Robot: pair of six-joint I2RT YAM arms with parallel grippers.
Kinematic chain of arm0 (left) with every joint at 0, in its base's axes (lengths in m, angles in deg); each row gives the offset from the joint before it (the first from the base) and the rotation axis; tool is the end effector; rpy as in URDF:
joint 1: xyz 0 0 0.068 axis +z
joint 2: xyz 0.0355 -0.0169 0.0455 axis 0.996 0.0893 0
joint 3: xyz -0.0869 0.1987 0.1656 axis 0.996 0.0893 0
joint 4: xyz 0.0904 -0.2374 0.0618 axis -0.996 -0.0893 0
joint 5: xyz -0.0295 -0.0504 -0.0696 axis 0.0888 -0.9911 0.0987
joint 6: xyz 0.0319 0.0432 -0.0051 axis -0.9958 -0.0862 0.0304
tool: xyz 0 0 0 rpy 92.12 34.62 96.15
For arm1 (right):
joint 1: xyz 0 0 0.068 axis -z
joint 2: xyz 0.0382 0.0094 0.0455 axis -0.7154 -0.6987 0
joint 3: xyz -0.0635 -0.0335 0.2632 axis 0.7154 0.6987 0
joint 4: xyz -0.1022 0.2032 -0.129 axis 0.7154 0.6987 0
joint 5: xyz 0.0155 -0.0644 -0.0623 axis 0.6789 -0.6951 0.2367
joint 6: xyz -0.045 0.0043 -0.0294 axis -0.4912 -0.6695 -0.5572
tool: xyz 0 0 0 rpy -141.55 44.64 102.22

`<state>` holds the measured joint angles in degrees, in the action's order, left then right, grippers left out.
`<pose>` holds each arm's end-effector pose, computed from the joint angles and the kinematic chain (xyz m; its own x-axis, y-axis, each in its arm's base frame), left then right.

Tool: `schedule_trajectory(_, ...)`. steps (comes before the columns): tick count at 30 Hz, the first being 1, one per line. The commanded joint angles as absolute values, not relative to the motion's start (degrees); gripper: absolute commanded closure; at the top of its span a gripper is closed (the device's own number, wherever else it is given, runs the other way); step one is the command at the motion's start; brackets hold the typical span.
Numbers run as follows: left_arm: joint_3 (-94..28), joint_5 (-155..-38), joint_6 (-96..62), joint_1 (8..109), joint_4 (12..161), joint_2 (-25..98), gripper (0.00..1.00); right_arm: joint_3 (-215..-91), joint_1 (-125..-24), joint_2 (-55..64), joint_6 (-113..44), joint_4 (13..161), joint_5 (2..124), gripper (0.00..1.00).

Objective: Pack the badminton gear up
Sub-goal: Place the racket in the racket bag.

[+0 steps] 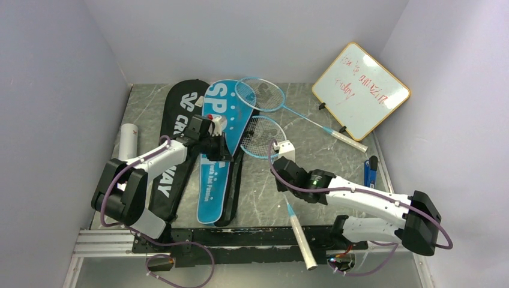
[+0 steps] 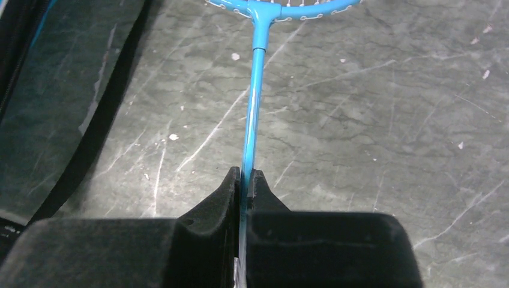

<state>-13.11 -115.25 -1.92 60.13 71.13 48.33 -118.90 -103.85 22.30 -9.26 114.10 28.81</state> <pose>0.2770 -0.1455 0.2076 -0.8991 -0.0317 -0.4366 0.2669 0.7507 -0.6043 0.1295 0.1788 0.2338 -0.6620 -0.1652 -0.7311 -0.3062 0.9499 0.0625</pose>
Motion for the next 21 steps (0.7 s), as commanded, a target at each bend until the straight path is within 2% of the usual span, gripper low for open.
schedule_trajectory(1, -16.27, -110.93, -6.02, 58.21, 68.05, 48.12, 0.95, -122.61, -107.03, 21.44, -11.25, 110.19, 28.95, 1.00)
schedule_trajectory(11, -22.24, -101.94, -10.18, 48.68, 58.59, 47.52, 0.95, -122.70, -108.58, 13.76, -11.95, 94.44, 30.72, 1.00)
schedule_trajectory(21, -19.86, -111.58, -11.82, 47.38, 57.33, 43.27, 0.95, -124.48, -107.14, 2.92, -11.19, 84.99, 26.12, 1.00)
